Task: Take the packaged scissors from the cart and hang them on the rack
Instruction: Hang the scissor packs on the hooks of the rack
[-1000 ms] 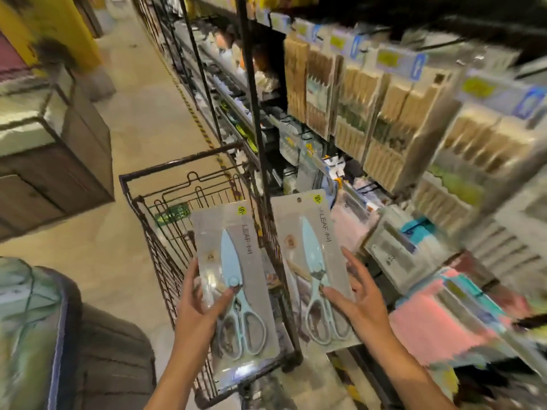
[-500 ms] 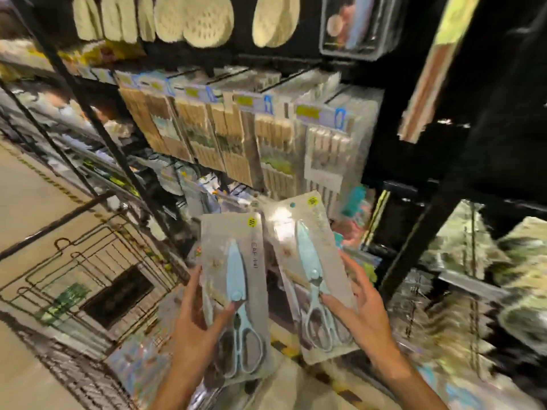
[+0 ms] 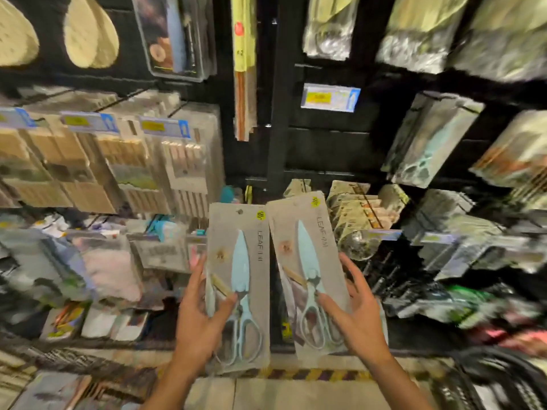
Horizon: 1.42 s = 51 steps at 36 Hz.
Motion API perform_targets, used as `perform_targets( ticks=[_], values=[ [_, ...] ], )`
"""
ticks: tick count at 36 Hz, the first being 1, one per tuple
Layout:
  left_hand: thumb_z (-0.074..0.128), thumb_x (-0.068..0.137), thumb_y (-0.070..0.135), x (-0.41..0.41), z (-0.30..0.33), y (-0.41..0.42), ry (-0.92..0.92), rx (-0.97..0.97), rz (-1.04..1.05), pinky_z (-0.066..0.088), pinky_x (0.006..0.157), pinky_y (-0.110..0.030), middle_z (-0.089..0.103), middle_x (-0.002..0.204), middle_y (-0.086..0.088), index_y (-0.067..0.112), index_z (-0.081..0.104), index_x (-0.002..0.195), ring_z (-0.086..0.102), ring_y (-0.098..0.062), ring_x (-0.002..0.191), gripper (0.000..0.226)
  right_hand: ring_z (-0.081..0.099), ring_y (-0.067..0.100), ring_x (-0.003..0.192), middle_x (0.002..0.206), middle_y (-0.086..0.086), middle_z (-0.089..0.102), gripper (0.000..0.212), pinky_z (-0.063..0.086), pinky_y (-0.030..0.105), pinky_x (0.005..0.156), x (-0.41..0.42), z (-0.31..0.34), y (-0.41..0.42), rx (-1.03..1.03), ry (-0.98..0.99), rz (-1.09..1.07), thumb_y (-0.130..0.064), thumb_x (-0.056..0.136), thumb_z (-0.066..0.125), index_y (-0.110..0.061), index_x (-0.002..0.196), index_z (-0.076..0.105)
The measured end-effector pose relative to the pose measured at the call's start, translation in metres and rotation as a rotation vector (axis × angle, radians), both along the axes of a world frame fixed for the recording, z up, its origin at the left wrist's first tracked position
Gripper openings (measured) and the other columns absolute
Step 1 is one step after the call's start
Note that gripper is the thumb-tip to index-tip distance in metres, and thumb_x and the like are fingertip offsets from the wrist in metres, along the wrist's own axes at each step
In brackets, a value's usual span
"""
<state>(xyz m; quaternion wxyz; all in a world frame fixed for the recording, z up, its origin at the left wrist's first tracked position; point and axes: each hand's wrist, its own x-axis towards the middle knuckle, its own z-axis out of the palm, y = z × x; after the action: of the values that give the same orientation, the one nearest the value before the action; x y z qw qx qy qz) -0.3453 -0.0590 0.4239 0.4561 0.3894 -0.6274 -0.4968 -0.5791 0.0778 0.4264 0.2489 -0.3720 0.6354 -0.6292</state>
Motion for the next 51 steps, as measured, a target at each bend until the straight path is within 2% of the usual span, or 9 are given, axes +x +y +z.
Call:
perform_targets(
  ticks=[4, 8, 12, 16, 26, 33, 42, 49, 51],
  values=[
    [0.081, 0.086, 0.007, -0.036, 0.007, 0.008, -0.002, -0.037, -0.091, 0.045, 0.101, -0.012, 0.040, 0.134, 0.058, 0.075, 0.037, 0.136, 0.049, 0.024, 0.124, 0.095, 0.063, 0.003, 0.122, 0.135, -0.022, 0.063, 0.078, 0.056, 0.015, 0.086, -0.023, 0.004, 0.028, -0.013, 0.020, -0.074, -0.004, 0.087, 0.079, -0.038, 0.148, 0.045],
    [0.080, 0.086, 0.008, -0.070, 0.012, 0.014, 0.027, -0.034, -0.174, 0.042, 0.117, -0.040, 0.053, 0.154, 0.014, 0.075, 0.037, 0.138, 0.050, -0.011, 0.142, 0.095, 0.062, 0.002, 0.123, 0.135, -0.026, 0.062, 0.079, 0.057, 0.020, 0.091, -0.048, 0.007, 0.050, -0.013, 0.065, -0.136, -0.007, 0.086, 0.080, -0.042, 0.148, 0.045],
    [0.080, 0.086, 0.011, -0.107, 0.015, 0.018, 0.049, -0.056, -0.229, 0.047, 0.109, -0.018, 0.050, 0.150, 0.030, 0.066, 0.038, 0.144, 0.051, 0.001, 0.139, 0.091, 0.062, 0.001, 0.122, 0.137, -0.025, 0.061, 0.080, 0.056, 0.016, 0.090, -0.079, 0.011, 0.067, -0.029, 0.083, -0.193, -0.013, 0.086, 0.081, -0.050, 0.146, 0.044],
    [0.080, 0.084, 0.023, -0.145, 0.019, 0.024, 0.055, -0.075, -0.246, 0.054, 0.095, -0.014, 0.057, 0.140, 0.035, 0.063, 0.035, 0.149, 0.059, 0.008, 0.126, 0.088, 0.063, -0.004, 0.118, 0.133, -0.033, 0.060, 0.081, 0.055, 0.011, 0.084, -0.116, 0.016, 0.079, -0.041, 0.121, -0.236, -0.018, 0.084, 0.082, -0.054, 0.145, 0.042],
    [0.080, 0.090, 0.018, -0.250, 0.040, 0.048, 0.043, -0.141, -0.183, 0.047, 0.113, -0.049, 0.046, 0.153, 0.031, 0.054, 0.034, 0.154, 0.047, 0.004, 0.140, 0.087, 0.063, -0.002, 0.119, 0.137, -0.027, 0.059, 0.079, 0.056, 0.015, 0.087, -0.233, 0.019, 0.097, -0.146, 0.132, -0.207, -0.025, 0.080, 0.082, -0.051, 0.145, 0.045],
    [0.080, 0.088, 0.014, -0.312, 0.057, 0.067, 0.016, -0.232, -0.109, 0.041, 0.114, -0.035, 0.042, 0.150, 0.041, 0.054, 0.034, 0.154, 0.041, 0.017, 0.137, 0.090, 0.065, 0.000, 0.116, 0.134, -0.024, 0.061, 0.078, 0.057, 0.015, 0.085, -0.306, 0.026, 0.098, -0.195, 0.123, -0.174, -0.028, 0.083, 0.080, -0.047, 0.149, 0.042],
    [0.081, 0.087, 0.020, -0.359, 0.067, 0.077, -0.018, -0.270, -0.104, 0.043, 0.117, -0.053, 0.042, 0.158, 0.026, 0.051, 0.031, 0.157, 0.044, -0.004, 0.145, 0.091, 0.064, 0.000, 0.119, 0.138, -0.026, 0.060, 0.078, 0.057, 0.015, 0.086, -0.361, 0.033, 0.097, -0.283, 0.083, -0.153, -0.025, 0.082, 0.079, -0.038, 0.150, 0.044],
    [0.082, 0.079, 0.041, -0.381, 0.069, 0.061, -0.027, -0.318, -0.118, 0.055, 0.097, -0.019, 0.050, 0.149, 0.032, 0.059, 0.029, 0.154, 0.055, 0.004, 0.133, 0.093, 0.069, 0.007, 0.115, 0.128, -0.023, 0.067, 0.079, 0.059, 0.020, 0.084, -0.385, 0.042, 0.088, -0.309, 0.097, -0.152, -0.007, 0.087, 0.078, -0.036, 0.151, 0.042],
    [0.083, 0.081, 0.049, -0.387, 0.072, 0.056, -0.016, -0.331, -0.131, 0.055, 0.103, -0.033, 0.047, 0.151, 0.033, 0.059, 0.029, 0.154, 0.052, 0.001, 0.136, 0.092, 0.069, 0.007, 0.114, 0.128, -0.024, 0.067, 0.079, 0.059, 0.020, 0.084, -0.389, 0.045, 0.085, -0.325, 0.110, -0.172, -0.007, 0.086, 0.078, -0.033, 0.152, 0.042]
  ],
)
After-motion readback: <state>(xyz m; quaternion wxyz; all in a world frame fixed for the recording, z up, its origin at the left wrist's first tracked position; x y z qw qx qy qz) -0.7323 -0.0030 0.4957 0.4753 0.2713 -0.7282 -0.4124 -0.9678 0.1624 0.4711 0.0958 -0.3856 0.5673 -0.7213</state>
